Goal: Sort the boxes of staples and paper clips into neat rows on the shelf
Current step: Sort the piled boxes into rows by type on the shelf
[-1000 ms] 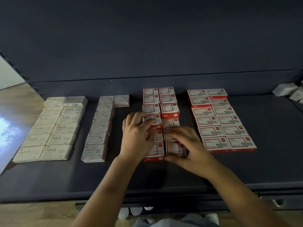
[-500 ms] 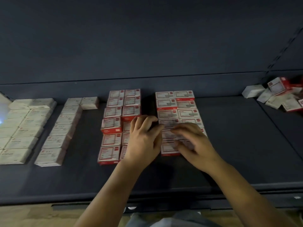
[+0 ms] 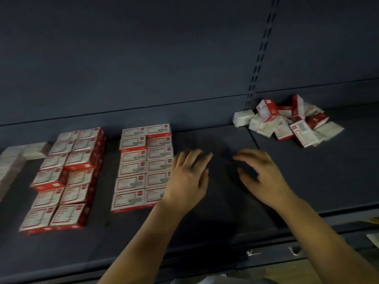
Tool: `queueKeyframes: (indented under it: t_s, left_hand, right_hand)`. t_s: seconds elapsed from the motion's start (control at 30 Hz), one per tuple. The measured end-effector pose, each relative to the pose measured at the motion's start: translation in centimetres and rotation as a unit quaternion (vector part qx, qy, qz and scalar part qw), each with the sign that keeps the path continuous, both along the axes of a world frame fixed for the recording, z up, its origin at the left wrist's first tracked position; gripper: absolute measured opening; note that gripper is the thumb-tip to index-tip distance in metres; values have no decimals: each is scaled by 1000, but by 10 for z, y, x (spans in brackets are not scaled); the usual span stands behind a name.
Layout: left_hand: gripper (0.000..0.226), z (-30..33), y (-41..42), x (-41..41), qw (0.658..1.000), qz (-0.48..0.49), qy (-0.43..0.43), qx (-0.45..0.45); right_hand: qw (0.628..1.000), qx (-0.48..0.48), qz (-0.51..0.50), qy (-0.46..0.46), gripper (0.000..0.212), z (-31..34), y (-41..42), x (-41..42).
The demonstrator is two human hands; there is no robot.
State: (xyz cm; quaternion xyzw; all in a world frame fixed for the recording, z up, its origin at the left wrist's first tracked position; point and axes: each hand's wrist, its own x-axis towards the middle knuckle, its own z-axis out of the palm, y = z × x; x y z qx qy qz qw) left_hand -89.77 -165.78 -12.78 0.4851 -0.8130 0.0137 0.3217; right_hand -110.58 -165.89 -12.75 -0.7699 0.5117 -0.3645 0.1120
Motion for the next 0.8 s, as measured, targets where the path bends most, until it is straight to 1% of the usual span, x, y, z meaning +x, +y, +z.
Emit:
queueKeyframes:
  t_s: [0.07,0.13,0.2,0.27,0.33,0.4,0.47,0.57,0.67,0.73,0.8]
  left_hand:
    - [37,-1,-4,-21,1000,-4,-6,2]
    - [37,-4,-8,-39,1000,-11,-8,14]
    - [36,-9,-13,-53,999,-32,8,31]
    - [35,-13,-16,-64,997,-50,37,48]
    - [35,-16,-19,-70,996,-54,52,55]
    - [36,-17,-21,-75,996,-53,51,59]
    - [35,-19,-24,-77,996,-48,49,57]
    - [34,-23,-27,-79,996,-36,53,55]
    - [33,-23,-26,-80,996,-35,61,48]
    - [34,-23,-25,-78,995,-23,84,48]
    - [35,-22,-24,-75,992,-4,112,53]
  right_hand:
    - [999,5,-44,-11,32,0,-2,-25]
    - [994,13,-108,-31,34,1,-7,-46]
    - [981,13,-181,-73,33,3,-12,-64]
    - [958,38,-249,-140,37,6,-18,-78]
    - [924,95,-308,-206,46,7,-26,-90]
    - [891,137,-358,-245,52,7,-34,-99]
    - [875,152,-380,-259,55,6,-42,-105]
    - [868,173,-389,-258,55,3,-53,-115]
    - [872,184,-380,-250,43,1,-59,-121]
    - [884,171,-373,-226,34,0,-59,-122]
    - [888,155,-371,-222,29,0,-58,-121]
